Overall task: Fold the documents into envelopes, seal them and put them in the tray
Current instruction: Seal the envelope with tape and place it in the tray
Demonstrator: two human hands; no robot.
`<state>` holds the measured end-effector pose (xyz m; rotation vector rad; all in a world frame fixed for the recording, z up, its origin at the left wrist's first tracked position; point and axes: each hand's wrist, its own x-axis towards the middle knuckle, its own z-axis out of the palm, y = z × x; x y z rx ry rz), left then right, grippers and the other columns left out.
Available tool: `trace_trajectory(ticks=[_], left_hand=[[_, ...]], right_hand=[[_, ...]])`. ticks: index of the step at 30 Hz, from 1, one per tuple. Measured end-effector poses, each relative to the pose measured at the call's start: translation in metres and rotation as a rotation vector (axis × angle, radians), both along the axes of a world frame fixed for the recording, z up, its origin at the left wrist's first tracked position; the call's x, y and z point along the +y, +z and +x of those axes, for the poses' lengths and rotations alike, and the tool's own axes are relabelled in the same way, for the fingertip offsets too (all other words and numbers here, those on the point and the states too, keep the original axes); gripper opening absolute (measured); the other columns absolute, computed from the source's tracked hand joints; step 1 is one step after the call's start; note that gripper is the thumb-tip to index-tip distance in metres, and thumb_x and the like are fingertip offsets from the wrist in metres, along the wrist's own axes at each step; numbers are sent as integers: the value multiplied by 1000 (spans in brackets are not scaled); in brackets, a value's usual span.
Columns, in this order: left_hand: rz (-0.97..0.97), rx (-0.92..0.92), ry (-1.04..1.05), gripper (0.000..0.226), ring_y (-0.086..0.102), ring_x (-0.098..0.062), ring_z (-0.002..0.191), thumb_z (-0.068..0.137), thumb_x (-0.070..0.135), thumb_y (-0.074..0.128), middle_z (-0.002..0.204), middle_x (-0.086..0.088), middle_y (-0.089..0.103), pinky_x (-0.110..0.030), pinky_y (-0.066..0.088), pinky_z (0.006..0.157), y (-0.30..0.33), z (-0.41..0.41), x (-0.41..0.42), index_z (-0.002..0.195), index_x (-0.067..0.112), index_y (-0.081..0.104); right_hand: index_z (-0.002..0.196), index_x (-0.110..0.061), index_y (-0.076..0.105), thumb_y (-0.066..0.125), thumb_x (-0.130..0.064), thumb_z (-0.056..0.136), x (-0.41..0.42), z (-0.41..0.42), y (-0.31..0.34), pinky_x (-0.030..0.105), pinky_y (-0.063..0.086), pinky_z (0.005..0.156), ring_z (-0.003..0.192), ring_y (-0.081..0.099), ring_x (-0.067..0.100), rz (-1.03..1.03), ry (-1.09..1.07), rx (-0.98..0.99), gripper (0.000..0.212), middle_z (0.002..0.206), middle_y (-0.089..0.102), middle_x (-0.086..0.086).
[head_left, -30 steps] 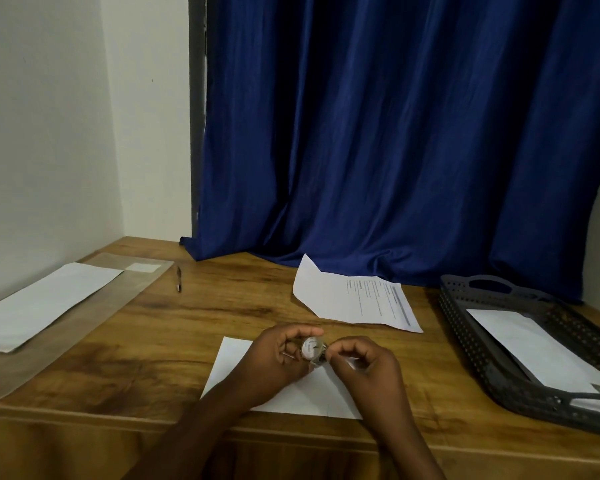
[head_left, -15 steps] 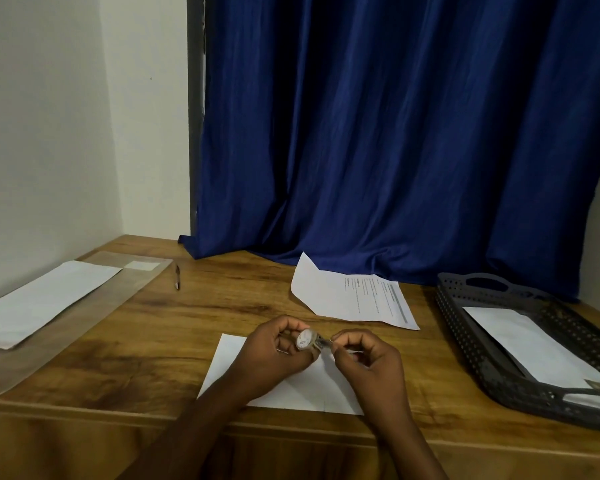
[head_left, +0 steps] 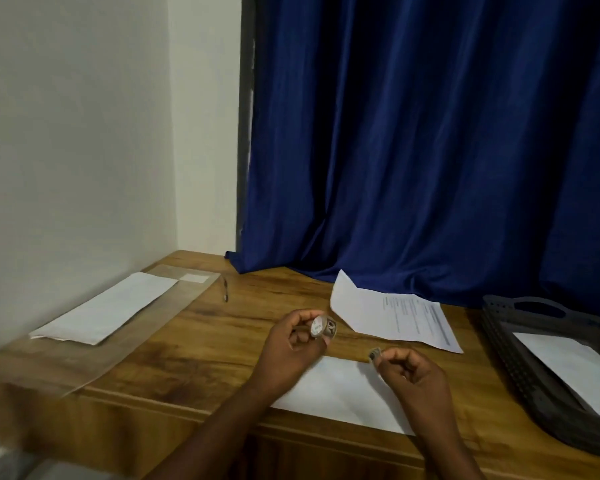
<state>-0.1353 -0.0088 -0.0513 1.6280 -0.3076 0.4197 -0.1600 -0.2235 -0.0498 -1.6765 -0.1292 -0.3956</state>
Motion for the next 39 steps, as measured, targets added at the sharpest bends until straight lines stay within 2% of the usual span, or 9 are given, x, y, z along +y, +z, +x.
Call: trace_trajectory(ticks=[3,7,13,18,23,26,31,36,39], left_hand=[[159,-43,164,33,66,-4,101,84,17,82,112,7,70,-15,51,84,5,-6,36,111,31,69],[437,63,415,26,60,2,100,81,50,78,108,20,65,-26,53,83,-1,-5,106,103,39,69],[579,90,509,36,64,-2,89,82,68,64,96,15,69,-36,57,78,-14,-10,155,94,35,69],[710,123,471,39,62,-3,99,76,71,68,105,22,67,-39,57,86,-14,-6,155,100,40,68],[723,125,553,70,42,-18,132,76,60,74,143,7,43,-42,44,107,3,-16,123,138,38,51],[780,-111,434,56,42,-8,132,82,54,71,140,13,47,-36,39,109,8,-27,72,133,36,58],[945,-84,77,57,29,-1,142,88,72,47,151,22,40,-38,24,121,-3,-41,-15,136,42,53],[1046,-46,12,55,23,-5,148,100,64,36,160,19,31,-37,10,126,-2,-36,-62,148,38,43],[1094,-13,10,57,26,-8,147,100,63,34,160,16,34,-39,11,125,-12,-32,-70,149,36,41]], right_hand=[[81,-10,76,80,-8,81,3,-1,1,17,52,60,71,70,11,-22,-4,8,4,76,76,-2],[79,-9,77,80,-11,81,2,1,0,20,49,64,71,69,13,-42,15,7,4,74,76,-2],[81,-9,76,80,-14,81,4,1,-3,24,49,66,73,70,15,-34,26,11,6,75,76,-1],[80,-9,76,80,-12,81,4,1,-5,26,50,67,72,70,14,-29,29,3,5,75,76,0],[81,-7,77,78,-7,82,2,4,-5,29,53,70,74,70,19,28,20,-3,2,75,76,3],[84,-5,76,76,-12,85,0,5,-2,31,54,73,78,69,23,111,20,41,7,79,77,8],[102,-3,74,67,-14,94,-23,12,11,49,55,90,85,70,31,418,87,307,16,90,75,18],[92,-6,76,74,-22,89,-62,17,29,41,53,80,82,68,33,-16,130,261,17,88,75,21],[86,-11,76,78,-27,86,-76,27,41,38,59,78,81,71,26,-361,170,212,17,85,77,9]])
